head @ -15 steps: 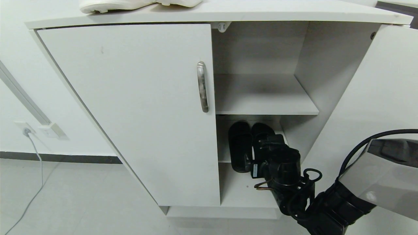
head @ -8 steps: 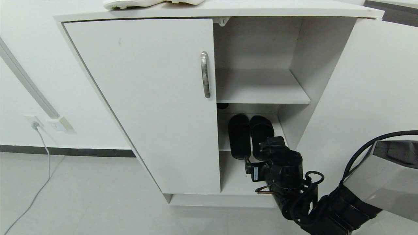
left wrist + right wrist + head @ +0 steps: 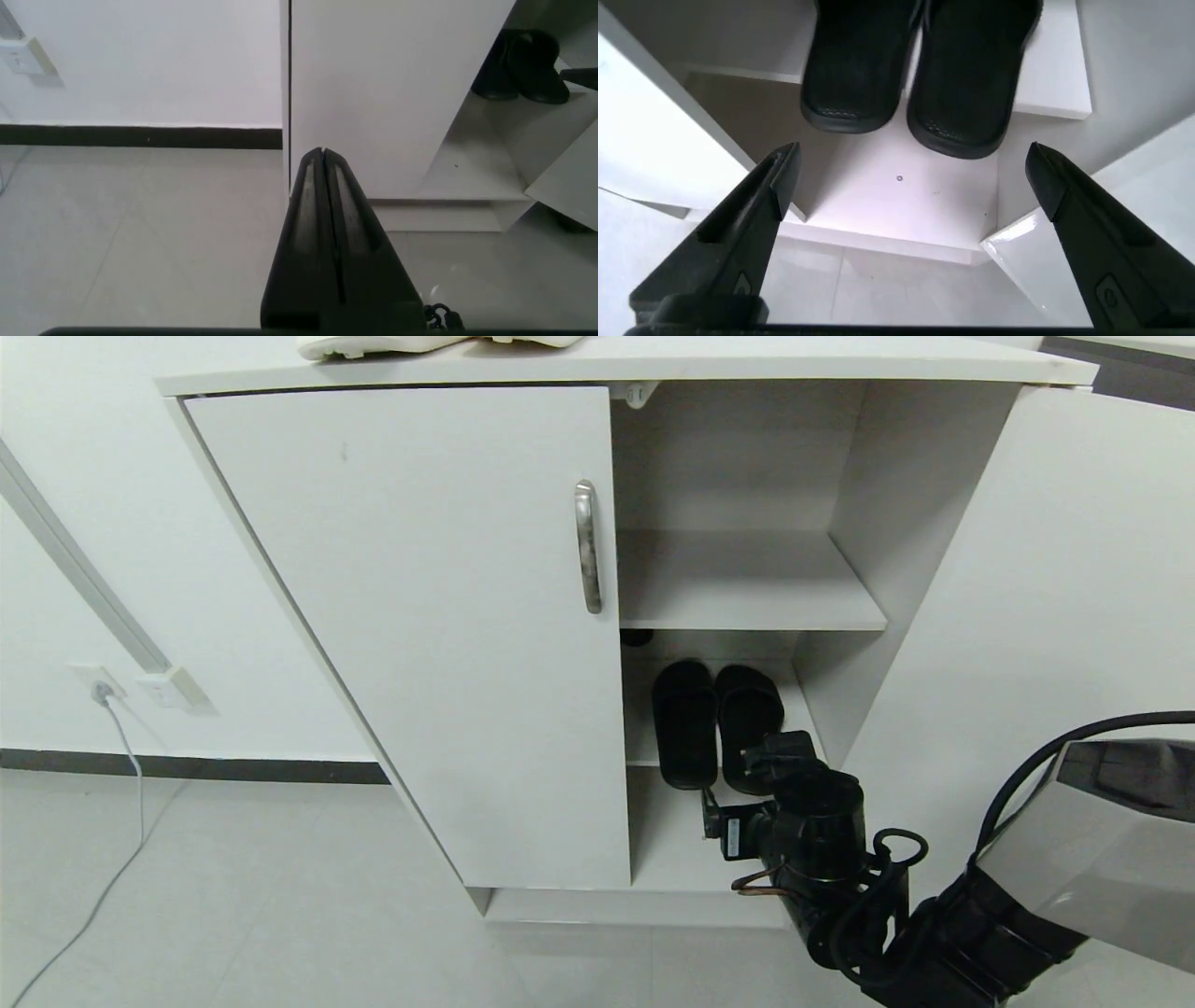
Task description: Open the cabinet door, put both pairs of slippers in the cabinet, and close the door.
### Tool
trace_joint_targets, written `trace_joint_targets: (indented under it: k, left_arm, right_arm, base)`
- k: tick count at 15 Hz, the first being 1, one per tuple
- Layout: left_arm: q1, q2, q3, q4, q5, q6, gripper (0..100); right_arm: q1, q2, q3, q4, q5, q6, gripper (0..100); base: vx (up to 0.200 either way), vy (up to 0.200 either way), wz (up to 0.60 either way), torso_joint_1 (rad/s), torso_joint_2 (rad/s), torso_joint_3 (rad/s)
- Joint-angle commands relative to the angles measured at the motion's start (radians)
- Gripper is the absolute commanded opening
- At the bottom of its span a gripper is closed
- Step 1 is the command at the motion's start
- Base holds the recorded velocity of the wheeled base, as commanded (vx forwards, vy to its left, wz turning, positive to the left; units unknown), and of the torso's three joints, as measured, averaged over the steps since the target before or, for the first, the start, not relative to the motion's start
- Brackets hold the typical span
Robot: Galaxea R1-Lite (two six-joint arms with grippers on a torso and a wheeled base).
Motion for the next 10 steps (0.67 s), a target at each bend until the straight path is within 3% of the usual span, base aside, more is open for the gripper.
trace_joint_targets:
  k: [1, 10]
  left_arm:
    - [0.0, 0.002, 0.0, 0.0, 0.0, 0.0, 0]
    - [0.0, 0.002, 0.0, 0.0, 0.002, 0.014, 0]
  right_arm:
    - [0.0, 0.005, 0.001, 0.0, 0.0, 0.0, 100]
    - [-0.013, 0.015, 0.001, 0.001, -0.001, -0.003, 100]
  base:
    - [0.0, 0.0, 0.0, 0.0, 0.0, 0.0]
    - [0.0, 0.0, 0.0, 0.003, 0.0, 0.18]
